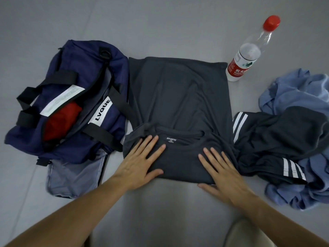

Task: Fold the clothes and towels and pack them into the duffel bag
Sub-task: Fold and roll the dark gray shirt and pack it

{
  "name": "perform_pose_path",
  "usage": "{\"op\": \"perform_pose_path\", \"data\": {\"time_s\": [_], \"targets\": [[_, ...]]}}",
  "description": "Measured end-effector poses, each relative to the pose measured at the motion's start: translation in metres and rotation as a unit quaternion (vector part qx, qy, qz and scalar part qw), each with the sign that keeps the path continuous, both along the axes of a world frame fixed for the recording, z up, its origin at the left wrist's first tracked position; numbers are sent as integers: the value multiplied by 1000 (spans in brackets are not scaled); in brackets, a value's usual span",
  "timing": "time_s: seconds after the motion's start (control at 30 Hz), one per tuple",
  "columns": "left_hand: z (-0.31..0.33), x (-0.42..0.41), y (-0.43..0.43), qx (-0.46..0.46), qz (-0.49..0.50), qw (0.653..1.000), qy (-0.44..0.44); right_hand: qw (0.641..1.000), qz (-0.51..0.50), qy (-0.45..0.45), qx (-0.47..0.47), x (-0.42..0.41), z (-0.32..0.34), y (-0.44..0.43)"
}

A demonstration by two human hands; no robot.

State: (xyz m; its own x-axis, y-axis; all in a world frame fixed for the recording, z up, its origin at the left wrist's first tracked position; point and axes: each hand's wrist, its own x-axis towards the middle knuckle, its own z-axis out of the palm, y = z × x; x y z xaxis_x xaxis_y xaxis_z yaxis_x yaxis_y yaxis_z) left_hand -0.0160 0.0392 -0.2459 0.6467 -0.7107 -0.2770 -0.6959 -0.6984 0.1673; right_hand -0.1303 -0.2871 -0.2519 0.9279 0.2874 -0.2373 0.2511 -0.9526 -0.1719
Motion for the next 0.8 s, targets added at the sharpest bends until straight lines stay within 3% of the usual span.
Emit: {"op": "perform_pose_path", "data": {"time_s": [0.23, 0.4, 0.5, 0.6, 0.7, 0.8], "targets": [[-5, -8, 28, 25, -2, 1000, 13, 997, 2, -71, -8, -30, -12, -10], [6, 5, 11, -50, 53, 997, -6, 991, -16, -132, 17, -20, -6, -6], [21, 8, 7, -86, 56, 995, -3, 985, -66, -140, 78, -12, 5, -1], [38, 18, 8, -93, 105, 988, 56, 980, -134, -74, 125, -1, 29, 0], [60, 41, 8, -111, 168, 958, 203, 971, -189, -20, 144, 23, 54, -7], [75, 70, -1, -121, 181, 954, 206, 967, -208, -34, 145, 56, 70, -11]]}}
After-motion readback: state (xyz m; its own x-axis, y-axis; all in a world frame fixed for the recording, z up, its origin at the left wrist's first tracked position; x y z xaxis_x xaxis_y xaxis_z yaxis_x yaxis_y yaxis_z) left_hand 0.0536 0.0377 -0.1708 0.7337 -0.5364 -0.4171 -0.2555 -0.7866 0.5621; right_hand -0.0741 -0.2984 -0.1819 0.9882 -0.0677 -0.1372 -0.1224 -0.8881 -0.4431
